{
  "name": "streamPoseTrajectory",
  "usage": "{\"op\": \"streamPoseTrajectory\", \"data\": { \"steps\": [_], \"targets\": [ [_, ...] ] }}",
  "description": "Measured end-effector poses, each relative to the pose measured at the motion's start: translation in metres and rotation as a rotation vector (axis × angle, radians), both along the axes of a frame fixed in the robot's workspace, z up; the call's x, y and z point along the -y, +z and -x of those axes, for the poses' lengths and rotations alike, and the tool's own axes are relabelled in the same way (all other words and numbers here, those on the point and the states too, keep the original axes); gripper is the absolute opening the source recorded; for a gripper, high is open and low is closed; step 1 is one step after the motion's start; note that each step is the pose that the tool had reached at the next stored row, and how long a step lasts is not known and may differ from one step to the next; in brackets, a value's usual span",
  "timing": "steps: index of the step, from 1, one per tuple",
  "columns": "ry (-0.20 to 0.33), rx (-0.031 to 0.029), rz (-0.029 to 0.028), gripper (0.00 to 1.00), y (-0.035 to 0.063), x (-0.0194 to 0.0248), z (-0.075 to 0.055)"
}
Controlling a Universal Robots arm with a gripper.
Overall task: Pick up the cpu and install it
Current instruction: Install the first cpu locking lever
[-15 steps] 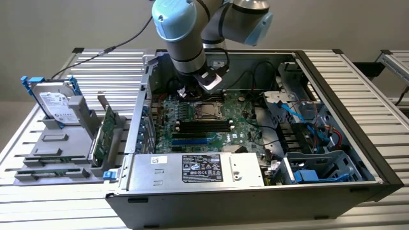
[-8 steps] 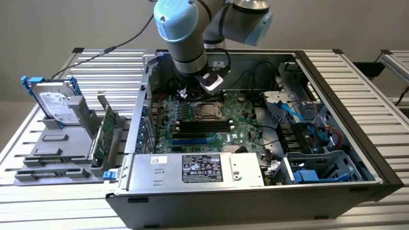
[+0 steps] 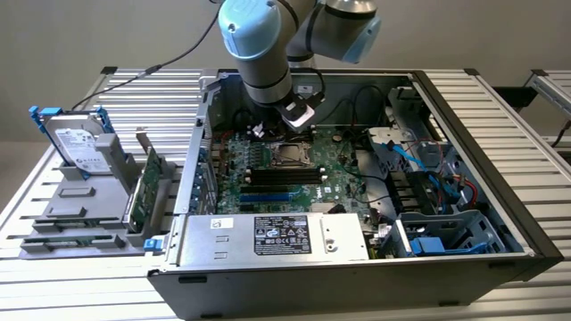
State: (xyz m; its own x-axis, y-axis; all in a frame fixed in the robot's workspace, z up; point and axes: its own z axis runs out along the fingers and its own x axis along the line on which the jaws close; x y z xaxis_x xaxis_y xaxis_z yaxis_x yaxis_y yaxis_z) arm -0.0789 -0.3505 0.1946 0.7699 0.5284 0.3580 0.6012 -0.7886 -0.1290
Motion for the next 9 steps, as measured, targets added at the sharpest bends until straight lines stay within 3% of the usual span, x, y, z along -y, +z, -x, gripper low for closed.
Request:
{"op": "streamPoseTrajectory", "data": {
  "steps": [9],
  "targets": [
    [0.030, -0.0004, 0.0001, 0.11, 0.0000, -0.0012, 0.0000]
  ]
}}
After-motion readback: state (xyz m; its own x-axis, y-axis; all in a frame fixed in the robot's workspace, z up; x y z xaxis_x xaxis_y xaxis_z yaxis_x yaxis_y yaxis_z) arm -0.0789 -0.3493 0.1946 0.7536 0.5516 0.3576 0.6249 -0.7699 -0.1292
